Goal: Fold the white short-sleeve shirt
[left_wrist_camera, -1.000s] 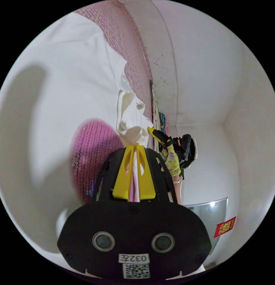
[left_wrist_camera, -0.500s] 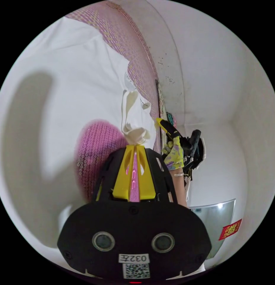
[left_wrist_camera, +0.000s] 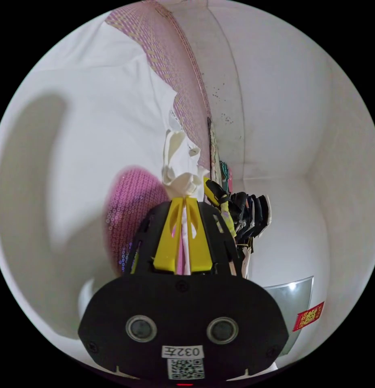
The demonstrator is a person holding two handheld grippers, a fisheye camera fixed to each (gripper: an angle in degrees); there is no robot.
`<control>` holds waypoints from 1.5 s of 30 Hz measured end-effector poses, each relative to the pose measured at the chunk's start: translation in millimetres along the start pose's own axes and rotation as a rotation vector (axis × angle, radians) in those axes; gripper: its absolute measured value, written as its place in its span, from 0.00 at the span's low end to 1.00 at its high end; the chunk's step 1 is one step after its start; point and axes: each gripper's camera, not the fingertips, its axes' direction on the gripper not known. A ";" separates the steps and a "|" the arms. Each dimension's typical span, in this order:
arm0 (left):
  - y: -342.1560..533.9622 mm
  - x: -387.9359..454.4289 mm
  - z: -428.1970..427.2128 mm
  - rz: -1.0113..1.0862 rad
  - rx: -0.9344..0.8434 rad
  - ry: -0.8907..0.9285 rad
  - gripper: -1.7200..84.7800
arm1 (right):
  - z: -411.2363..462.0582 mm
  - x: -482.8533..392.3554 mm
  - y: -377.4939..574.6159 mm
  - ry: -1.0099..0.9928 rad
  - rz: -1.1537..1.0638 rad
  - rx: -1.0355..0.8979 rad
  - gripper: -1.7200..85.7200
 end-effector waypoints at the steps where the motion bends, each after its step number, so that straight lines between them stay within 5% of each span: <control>1: 0.3 -0.1 -0.9 -0.002 0.001 0.002 0.01 | 0.7 -2.1 -0.4 0.024 -0.010 -0.004 0.05; 13: 12.1 -6.0 -3.2 -0.043 -0.043 0.034 0.01 | -7.8 -21.1 12.3 0.512 -0.001 0.050 0.01; 21: 26.0 5.0 -29.3 0.013 0.061 0.013 0.01 | -33.5 3.1 39.1 0.225 -0.040 0.131 0.03; 27: 32.1 8.3 -59.6 0.064 0.193 0.024 0.01 | -51.7 0.8 50.1 0.253 -0.010 0.242 0.05; 34: 27.2 30.6 -21.0 0.236 -0.009 0.003 0.01 | 0.4 -55.8 57.0 -0.092 -0.306 -0.027 0.08; 45: 24.6 5.5 -43.7 0.122 0.063 0.021 0.00 | 64.1 -119.5 112.2 0.033 -0.561 -0.258 0.08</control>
